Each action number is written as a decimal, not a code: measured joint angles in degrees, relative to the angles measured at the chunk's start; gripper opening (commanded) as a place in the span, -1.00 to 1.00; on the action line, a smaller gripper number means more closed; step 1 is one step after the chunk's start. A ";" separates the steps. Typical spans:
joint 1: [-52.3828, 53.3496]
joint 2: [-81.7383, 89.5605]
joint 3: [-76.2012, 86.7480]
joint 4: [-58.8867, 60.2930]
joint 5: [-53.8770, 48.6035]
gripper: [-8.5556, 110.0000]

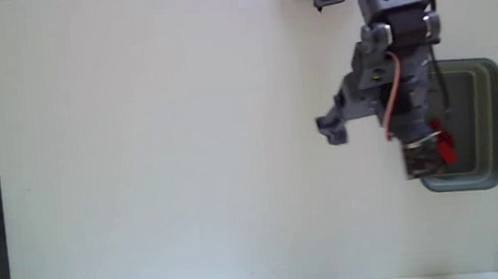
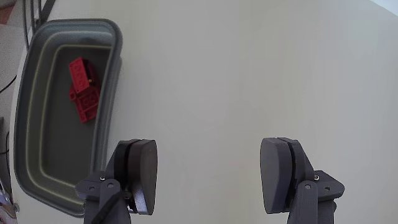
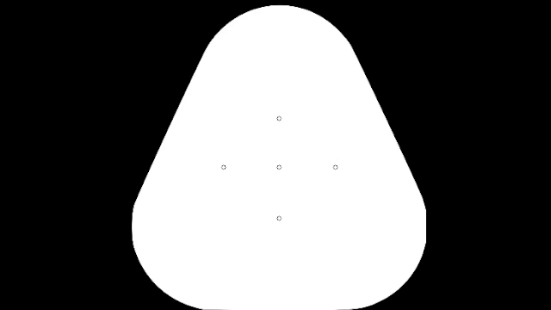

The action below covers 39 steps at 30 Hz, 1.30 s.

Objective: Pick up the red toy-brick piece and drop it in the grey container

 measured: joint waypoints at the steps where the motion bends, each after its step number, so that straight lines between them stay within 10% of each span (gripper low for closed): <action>1: 0.70 0.79 1.05 0.00 0.18 1.00; 39: 8.09 12.83 11.16 0.09 0.00 1.00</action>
